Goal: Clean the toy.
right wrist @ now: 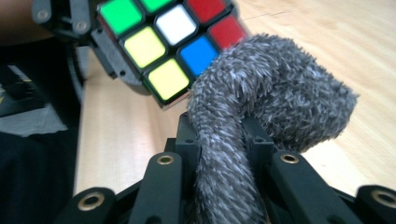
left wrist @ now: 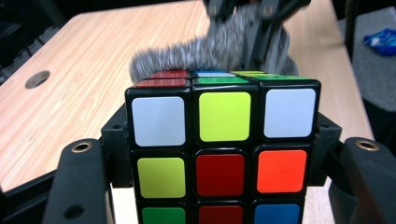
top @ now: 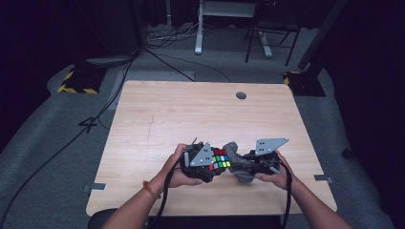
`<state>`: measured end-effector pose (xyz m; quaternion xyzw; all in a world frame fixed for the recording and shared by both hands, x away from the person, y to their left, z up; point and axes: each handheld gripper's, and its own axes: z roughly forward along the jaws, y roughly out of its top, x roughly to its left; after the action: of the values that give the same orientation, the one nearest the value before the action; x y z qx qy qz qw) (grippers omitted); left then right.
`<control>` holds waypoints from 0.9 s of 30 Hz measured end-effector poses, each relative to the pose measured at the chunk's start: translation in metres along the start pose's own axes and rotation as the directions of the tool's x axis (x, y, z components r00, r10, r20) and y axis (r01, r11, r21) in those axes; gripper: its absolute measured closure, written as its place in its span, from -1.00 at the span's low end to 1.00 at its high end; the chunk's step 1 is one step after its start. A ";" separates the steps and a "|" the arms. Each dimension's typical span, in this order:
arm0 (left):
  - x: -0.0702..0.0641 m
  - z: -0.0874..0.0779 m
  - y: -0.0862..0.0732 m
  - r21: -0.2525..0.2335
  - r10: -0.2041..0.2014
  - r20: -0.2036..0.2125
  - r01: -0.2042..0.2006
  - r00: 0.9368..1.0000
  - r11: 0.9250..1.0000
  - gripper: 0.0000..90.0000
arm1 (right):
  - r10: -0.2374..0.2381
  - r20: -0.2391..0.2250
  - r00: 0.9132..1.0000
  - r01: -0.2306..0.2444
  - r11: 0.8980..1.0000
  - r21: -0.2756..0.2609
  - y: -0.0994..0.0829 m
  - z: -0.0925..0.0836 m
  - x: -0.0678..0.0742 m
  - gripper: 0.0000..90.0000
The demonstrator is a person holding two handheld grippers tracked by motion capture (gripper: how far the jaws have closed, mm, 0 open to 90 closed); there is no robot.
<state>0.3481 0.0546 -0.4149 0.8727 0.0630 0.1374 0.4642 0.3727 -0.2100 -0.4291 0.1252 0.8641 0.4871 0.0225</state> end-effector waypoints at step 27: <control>0.008 -0.005 -0.001 0.013 0.010 0.015 -0.010 1.000 1.000 -0.26 | -0.095 -0.102 0.990 0.087 0.993 -0.081 0.007 -0.004 0.016 0.66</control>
<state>0.3540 0.0608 -0.4123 0.8770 0.0559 0.1327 0.4584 0.3582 -0.2058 -0.4201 0.0588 0.8497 0.5240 0.0037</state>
